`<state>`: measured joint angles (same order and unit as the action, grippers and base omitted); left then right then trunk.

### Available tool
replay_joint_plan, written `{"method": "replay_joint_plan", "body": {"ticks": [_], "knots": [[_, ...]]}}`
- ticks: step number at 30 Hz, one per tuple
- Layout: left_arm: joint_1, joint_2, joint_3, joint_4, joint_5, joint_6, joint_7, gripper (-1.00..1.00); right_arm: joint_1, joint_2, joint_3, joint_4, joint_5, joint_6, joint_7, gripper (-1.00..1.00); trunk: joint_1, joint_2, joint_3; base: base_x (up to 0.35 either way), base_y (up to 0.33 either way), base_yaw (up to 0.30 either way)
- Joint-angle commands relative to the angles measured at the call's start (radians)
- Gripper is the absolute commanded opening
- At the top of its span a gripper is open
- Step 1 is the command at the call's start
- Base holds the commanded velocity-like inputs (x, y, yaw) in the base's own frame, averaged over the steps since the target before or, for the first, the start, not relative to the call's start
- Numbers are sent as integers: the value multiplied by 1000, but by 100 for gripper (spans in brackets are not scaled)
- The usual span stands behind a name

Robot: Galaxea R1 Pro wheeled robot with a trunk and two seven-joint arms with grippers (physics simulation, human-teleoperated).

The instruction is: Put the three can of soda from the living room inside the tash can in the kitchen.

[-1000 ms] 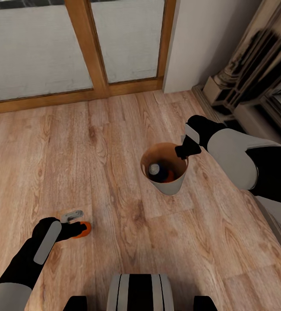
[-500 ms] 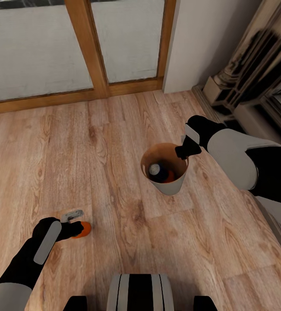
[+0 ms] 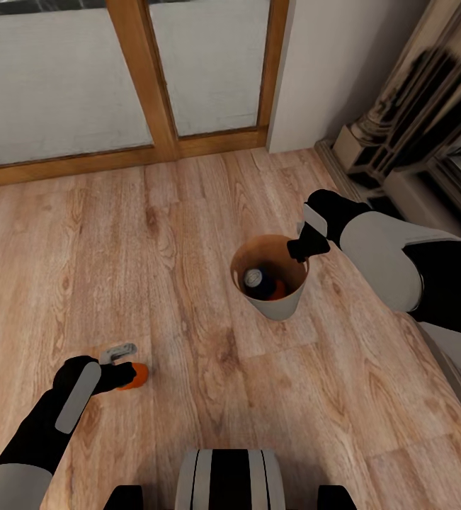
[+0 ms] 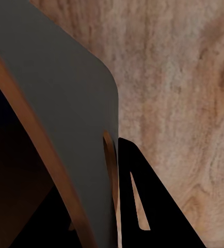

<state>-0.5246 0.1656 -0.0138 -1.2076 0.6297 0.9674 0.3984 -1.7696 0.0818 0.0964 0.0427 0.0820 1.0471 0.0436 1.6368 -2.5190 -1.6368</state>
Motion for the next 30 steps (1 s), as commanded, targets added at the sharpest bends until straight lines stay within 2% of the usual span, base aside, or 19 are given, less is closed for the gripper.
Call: {"method": "replay_joint_plan", "body": {"ticks": [1, 6, 12, 16, 24, 26, 30], "knots": [[0, 0, -1, -3, -1, 1, -3, -100, 1, -1, -9, 0, -16, 0, 3, -100, 0, 0, 0, 0, 0, 0], [0, 1, 0, -74, 2, 21, -5, -100, 3, -2, -9, -1, -16, 0, 3, -100, 0, 0, 0, 0, 0, 0], [0, 0, 2, -143, 7, 80, -3, -100, 7, -6, -9, -1, -16, 0, 3, -100, 0, 0, 0, 0, 0, 0], [-1, 0, 3, -165, 8, 80, -2, -100, 7, -5, -9, -2, -16, 0, 4, -100, 0, 0, 0, 0, 0, 0], [0, 1, 3, -262, 13, 80, 21, -100, 8, -6, -9, -3, -16, 0, 4, -100, 0, 0, 0, 0, 0, 0], [0, 1, 3, -294, 22, 80, 22, -100, 11, -6, -9, -4, -16, 0, 4, -100, 0, 0, 0, 0, 0, 0], [1, 2, 3, -323, 70, 80, 22, -100, 22, -7, -9, -5, -15, 0, 4, -100, 0, 0, 0, 0, 0, 0]]}}
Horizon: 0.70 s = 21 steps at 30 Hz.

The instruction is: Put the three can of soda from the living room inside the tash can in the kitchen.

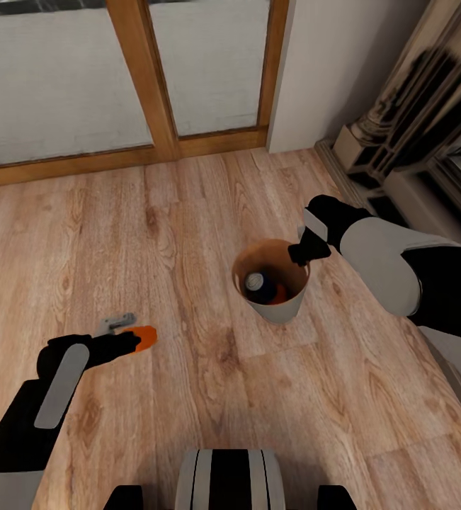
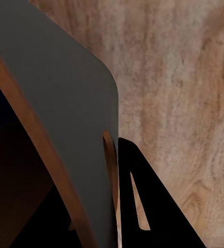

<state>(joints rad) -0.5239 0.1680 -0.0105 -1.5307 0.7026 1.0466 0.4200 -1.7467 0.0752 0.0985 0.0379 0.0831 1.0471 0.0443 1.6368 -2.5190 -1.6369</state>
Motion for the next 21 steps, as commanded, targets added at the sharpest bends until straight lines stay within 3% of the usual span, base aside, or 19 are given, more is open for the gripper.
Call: {"method": "replay_joint_plan", "body": {"ticks": [1, 3, 7, 10, 21], "knots": [[0, 1, 0, -12, 22, 1, 0, -100, 3, 0, -11, -1, -16, 0, 3, -100, 0, 0, 0, 0, 0, 0], [1, 1, -1, -29, 61, 1, 0, -100, 8, -1, -11, -1, -15, 0, 3, -100, 0, 0, 0, 0, 0, 0], [1, 0, -3, -48, 102, 1, 0, -100, 18, 1, -11, -2, -14, 0, 2, -100, 0, 0, 0, 0, 0, 0], [1, -1, -4, -51, 108, 1, 0, -100, 21, 2, -11, -2, -14, 0, 2, -100, 0, 0, 0, 0, 0, 0], [0, -1, -6, -54, 111, 1, 2, -100, 36, 4, -11, -4, -13, 0, 3, -100, -5, 3, 43, 0, 0, 0]]}}
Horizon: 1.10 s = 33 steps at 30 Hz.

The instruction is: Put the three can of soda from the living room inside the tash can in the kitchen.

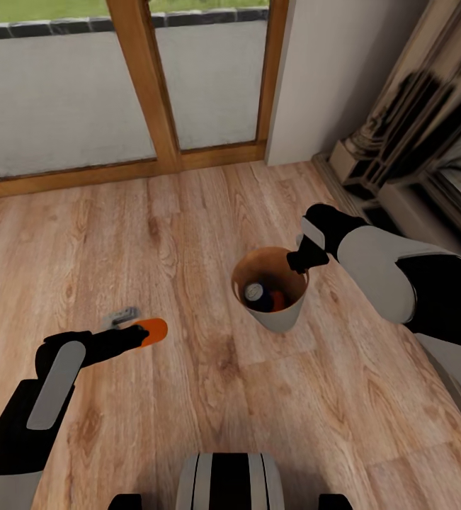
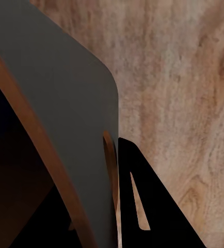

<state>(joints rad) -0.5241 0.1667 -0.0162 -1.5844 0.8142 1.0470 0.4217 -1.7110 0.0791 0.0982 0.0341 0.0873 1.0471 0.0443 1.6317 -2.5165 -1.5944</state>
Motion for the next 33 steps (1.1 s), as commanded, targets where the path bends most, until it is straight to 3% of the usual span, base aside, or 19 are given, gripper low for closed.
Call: {"method": "replay_joint_plan", "body": {"ticks": [1, 12, 22, 25, 27, 30, 33], "knots": [[0, 0, 0, 0, -1, 0, 0, -100, 1, 0, -10, -1, -17, 0, 3, -100, 0, 0, 4, 0, 0, 0], [-2, 0, -1, -7, 1, 0, 1, -100, 6, 2, -10, 2, -18, 0, 3, -100, -5, 3, 47, 0, 0, 0], [-4, 2, -2, -4, 2, 0, 18, -100, 60, 1, -11, -3, -15, 0, 3, -100, -10, 5, 85, 0, 0, 0], [-4, 7, -4, -4, 22, 0, 22, -100, 75, 2, -10, -3, -15, 0, 3, -100, -11, 6, 97, 0, 0, 0], [-4, 10, -4, -5, 41, 0, 22, -100, 79, 2, -10, -3, -15, 0, 3, -100, -12, 6, 105, 0, 0, 0], [-4, 38, -4, -7, 164, 0, 28, -100, 100, 2, -8, -4, -14, 0, 3, -100, -13, 7, 116, 0, 0, 0], [-4, 79, -3, -7, 245, 0, 58, -100, 114, 2, -8, -4, -5, 0, 3, -100, -15, 8, 128, 0, 0, 0]]}}
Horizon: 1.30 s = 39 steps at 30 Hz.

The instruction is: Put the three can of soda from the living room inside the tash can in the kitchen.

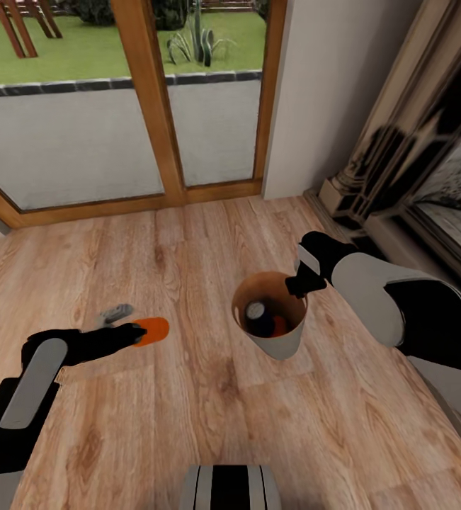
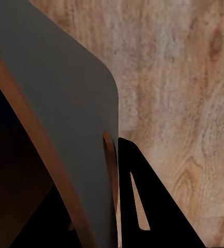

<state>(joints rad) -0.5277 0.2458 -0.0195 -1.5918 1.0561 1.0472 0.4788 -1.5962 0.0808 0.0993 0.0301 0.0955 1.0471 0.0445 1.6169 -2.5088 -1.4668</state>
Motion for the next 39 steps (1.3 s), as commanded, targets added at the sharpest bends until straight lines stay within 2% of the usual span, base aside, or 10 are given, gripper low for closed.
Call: {"method": "replay_joint_plan", "body": {"ticks": [1, 4, 8, 15, 17, 23, 27, 33, 34, 39], "knots": [[0, 14, 0, 0, 36, 0, 13, -100, 5, -1, -10, 0, -3, 0, 3, -100, 0, 0, 4, 0, 0, 0], [3, 30, 0, 0, 71, 0, 28, -100, 23, -4, -11, -1, 23, 0, 3, -100, -2, 1, 16, 0, 0, 0], [9, 38, -3, -1, 88, 0, 35, -100, 56, -10, -11, -3, 46, 0, 5, -100, -4, 2, 31, 0, 0, 0], [11, 41, -23, -2, 122, 0, 26, -100, 133, -9, -9, -84, 54, 0, 7, -100, -7, 4, 58, 0, 0, 0], [11, 41, -49, -2, 156, 0, 22, -100, 167, -5, -8, -140, 55, 0, 6, -100, -8, 4, 66, 0, 0, 0], [5, 25, -104, -2, 184, 0, 19, -100, 197, 1, 22, -184, 54, 0, 5, -100, -10, 5, 89, 0, 0, 0], [2, 14, -116, -2, 261, 0, 18, -100, 200, 3, 28, -189, 53, 0, 5, -100, -12, 6, 105, 0, 0, 0], [1, 12, -124, -2, 338, 0, 2, -100, 203, 4, 29, -189, 51, 0, 5, -100, -15, 8, 128, 0, 0, 0], [0, 12, -124, -2, 366, 0, -4, -100, 203, 5, 29, -189, 50, 0, 5, -100, -15, 8, 132, 0, 0, 0], [0, 11, -125, -2, 401, 0, -14, -100, 215, 12, 30, -189, 50, 0, 3, -100, -16, 8, 136, 0, 0, 0]]}}
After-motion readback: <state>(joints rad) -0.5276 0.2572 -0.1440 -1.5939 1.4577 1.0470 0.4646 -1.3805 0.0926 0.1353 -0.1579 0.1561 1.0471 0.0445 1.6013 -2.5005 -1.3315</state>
